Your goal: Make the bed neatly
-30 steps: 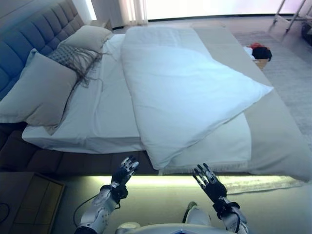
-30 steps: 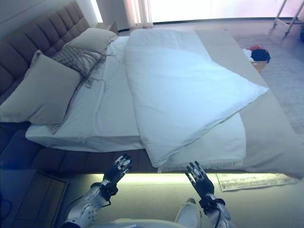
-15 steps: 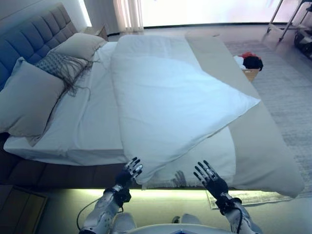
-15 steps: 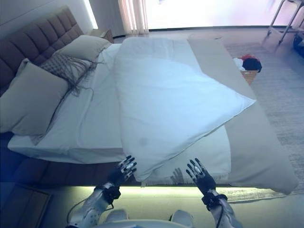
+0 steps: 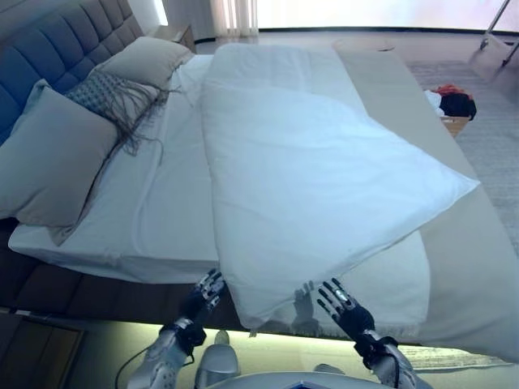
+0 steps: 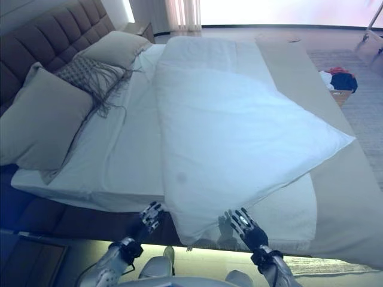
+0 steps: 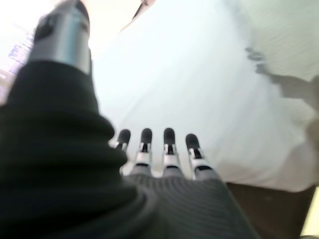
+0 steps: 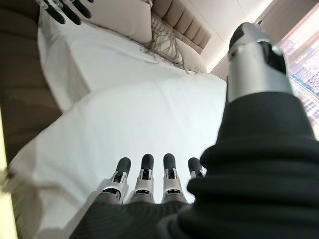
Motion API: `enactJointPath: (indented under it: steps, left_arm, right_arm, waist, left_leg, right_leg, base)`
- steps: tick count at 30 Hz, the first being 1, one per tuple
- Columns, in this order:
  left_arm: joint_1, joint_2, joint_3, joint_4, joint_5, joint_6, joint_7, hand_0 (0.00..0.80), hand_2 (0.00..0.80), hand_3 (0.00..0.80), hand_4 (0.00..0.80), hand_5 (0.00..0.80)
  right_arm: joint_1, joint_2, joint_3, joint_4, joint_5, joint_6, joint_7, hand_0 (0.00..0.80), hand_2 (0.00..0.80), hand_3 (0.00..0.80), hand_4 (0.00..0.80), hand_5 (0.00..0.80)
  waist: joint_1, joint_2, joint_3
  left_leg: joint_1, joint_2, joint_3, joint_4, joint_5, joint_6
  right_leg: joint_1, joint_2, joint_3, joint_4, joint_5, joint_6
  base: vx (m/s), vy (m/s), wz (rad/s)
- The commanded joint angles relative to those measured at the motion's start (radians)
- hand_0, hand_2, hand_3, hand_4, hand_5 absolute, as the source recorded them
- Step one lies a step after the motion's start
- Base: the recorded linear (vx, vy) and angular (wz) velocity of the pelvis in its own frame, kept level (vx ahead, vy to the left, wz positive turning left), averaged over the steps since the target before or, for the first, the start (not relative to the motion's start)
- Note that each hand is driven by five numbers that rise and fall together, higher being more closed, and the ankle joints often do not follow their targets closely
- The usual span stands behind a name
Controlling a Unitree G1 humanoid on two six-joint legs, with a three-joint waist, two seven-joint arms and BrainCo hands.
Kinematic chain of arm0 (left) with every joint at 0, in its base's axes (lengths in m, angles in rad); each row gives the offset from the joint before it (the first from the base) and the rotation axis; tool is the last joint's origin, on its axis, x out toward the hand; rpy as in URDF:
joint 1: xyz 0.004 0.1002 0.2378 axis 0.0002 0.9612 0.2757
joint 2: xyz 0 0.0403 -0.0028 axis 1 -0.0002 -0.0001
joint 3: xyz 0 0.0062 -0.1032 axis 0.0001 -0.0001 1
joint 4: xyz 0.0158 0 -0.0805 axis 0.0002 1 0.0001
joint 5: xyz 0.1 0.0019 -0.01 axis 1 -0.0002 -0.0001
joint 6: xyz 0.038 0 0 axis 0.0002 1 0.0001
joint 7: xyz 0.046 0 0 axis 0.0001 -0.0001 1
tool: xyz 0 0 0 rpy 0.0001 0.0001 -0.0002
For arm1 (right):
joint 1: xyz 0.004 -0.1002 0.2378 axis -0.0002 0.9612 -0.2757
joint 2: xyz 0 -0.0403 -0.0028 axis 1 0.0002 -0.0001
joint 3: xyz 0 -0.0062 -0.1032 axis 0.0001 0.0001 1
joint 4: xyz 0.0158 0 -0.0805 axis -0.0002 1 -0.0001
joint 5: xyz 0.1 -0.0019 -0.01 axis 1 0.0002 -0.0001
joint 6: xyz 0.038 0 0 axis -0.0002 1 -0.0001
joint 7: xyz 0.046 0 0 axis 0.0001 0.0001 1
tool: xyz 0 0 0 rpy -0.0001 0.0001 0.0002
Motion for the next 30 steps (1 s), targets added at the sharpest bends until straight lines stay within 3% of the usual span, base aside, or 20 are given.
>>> enactJointPath:
  steps: [1, 3, 10, 11, 14, 17, 20, 22, 26, 30]
  left_arm:
    - [-0.012, 0.056, 0.038, -0.135, 0.002, 0.020, -0.022, 0.000, 0.000, 0.000, 0.000, 0.000]
    - [-0.017, 0.070, 0.036, -0.151, -0.014, 0.021, -0.005, 0.000, 0.000, 0.000, 0.000, 0.000]
    - [-0.087, 0.061, 0.008, -0.106, -0.023, 0.042, 0.044, 0.000, 0.000, 0.000, 0.000, 0.000]
    - [-0.093, 0.059, 0.003, -0.103, -0.017, 0.047, 0.043, 0.000, 0.000, 0.000, 0.000, 0.000]
    - [-0.103, 0.052, -0.014, -0.095, 0.013, 0.059, 0.032, 0.000, 0.000, 0.000, 0.000, 0.000]
    - [-0.119, 0.053, -0.007, -0.094, -0.004, 0.064, 0.041, 0.000, 0.000, 0.000, 0.000, 0.000]
    - [-0.127, 0.047, -0.005, -0.096, -0.004, 0.064, 0.049, 0.000, 0.000, 0.000, 0.000, 0.000]
    - [-0.132, 0.046, -0.008, -0.087, 0.011, 0.062, 0.036, 0.000, 0.000, 0.000, 0.000, 0.000]
    - [-0.130, 0.049, 0.006, -0.093, 0.028, 0.070, 0.011, 0.000, 0.000, 0.000, 0.000, 0.000]
    - [-0.118, 0.046, 0.015, -0.093, 0.027, 0.069, 0.019, 0.000, 0.000, 0.000, 0.000, 0.000]
  right_arm:
    - [0.014, 0.015, -0.055, -0.067, 0.013, -0.034, -0.005, 0.000, 0.000, 0.000, 0.000, 0.000]
    - [0.010, 0.034, -0.042, -0.079, 0.006, -0.048, 0.001, 0.000, 0.000, 0.000, 0.000, 0.000]
    - [-0.075, 0.069, -0.031, 0.003, -0.016, -0.055, -0.020, 0.000, 0.000, 0.000, 0.000, 0.000]
    - [-0.076, 0.074, -0.030, 0.007, -0.022, -0.062, -0.018, 0.000, 0.000, 0.000, 0.000, 0.000]
    - [-0.068, 0.073, -0.033, 0.011, -0.036, -0.087, -0.031, 0.000, 0.000, 0.000, 0.000, 0.000]
    - [-0.075, 0.061, -0.025, 0.008, -0.046, -0.077, -0.015, 0.000, 0.000, 0.000, 0.000, 0.000]
    - [-0.100, 0.055, -0.023, 0.036, -0.040, -0.076, -0.005, 0.000, 0.000, 0.000, 0.000, 0.000]
    - [-0.127, 0.063, -0.036, 0.075, -0.025, -0.074, 0.011, 0.000, 0.000, 0.000, 0.000, 0.000]
    - [-0.137, 0.074, -0.050, 0.106, -0.016, -0.065, 0.038, 0.000, 0.000, 0.000, 0.000, 0.000]
    - [-0.130, 0.083, -0.059, 0.120, -0.023, -0.052, 0.040, 0.000, 0.000, 0.000, 0.000, 0.000]
  waist:
    - [0.024, -0.022, -0.024]
    - [0.029, -0.030, -0.047]
    - [0.061, -0.047, -0.093]
    - [0.059, -0.054, -0.095]
    - [0.056, -0.057, -0.101]
    - [0.036, -0.047, -0.097]
    - [0.021, -0.050, -0.088]
    - [0.009, -0.065, -0.077]
    - [0.005, -0.081, -0.068]
    - [0.005, -0.087, -0.067]
  left_leg:
    - [-0.100, 0.065, -0.032, 0.074, 0.015, 0.047]
    - [-0.075, 0.036, -0.008, 0.065, -0.008, 0.080]
    - [-0.049, -0.034, 0.005, 0.061, -0.058, 0.141]
    - [-0.034, -0.049, -0.006, 0.057, -0.082, 0.140]
    - [-0.010, -0.094, -0.030, 0.035, -0.093, 0.175]
    - [0.039, -0.111, -0.037, -0.008, -0.092, 0.181]
    - [0.059, -0.116, -0.016, -0.023, -0.086, 0.179]
    - [0.089, -0.122, -0.009, -0.036, -0.105, 0.173]
    - [0.109, -0.117, 0.009, -0.046, -0.129, 0.170]
    - [0.111, -0.105, 0.028, -0.021, -0.149, 0.171]
  right_leg:
    - [0.147, -0.070, -0.059, -0.208, 0.313, 0.052]
    - [0.136, -0.114, -0.049, -0.188, 0.380, 0.056]
    - [0.133, -0.166, -0.032, -0.165, 0.448, 0.048]
    - [0.127, -0.174, -0.013, -0.129, 0.443, 0.060]
    - [0.077, -0.186, 0.018, 0.009, 0.482, 0.059]
    - [-0.017, -0.140, 0.019, -0.002, 0.483, 0.041]
    - [-0.063, -0.076, -0.034, -0.167, 0.520, 0.027]
    - [-0.092, -0.047, -0.037, -0.264, 0.559, 0.050]
    - [-0.106, -0.033, -0.035, -0.327, 0.601, 0.076]
    - [-0.088, -0.039, -0.030, -0.324, 0.591, 0.077]
  base:
    - [0.283, 0.190, 0.20]
    - [0.253, 0.219, 0.17]
    - [0.170, 0.177, 0.08]
    - [0.167, 0.212, 0.21]
    - [0.138, 0.211, 0.30]
    - [0.130, 0.088, 0.19]
    - [0.061, -0.081, -0.24]
    - [0.070, -0.142, -0.33]
    - [0.069, -0.106, -0.14]
    - [0.069, -0.078, -0.04]
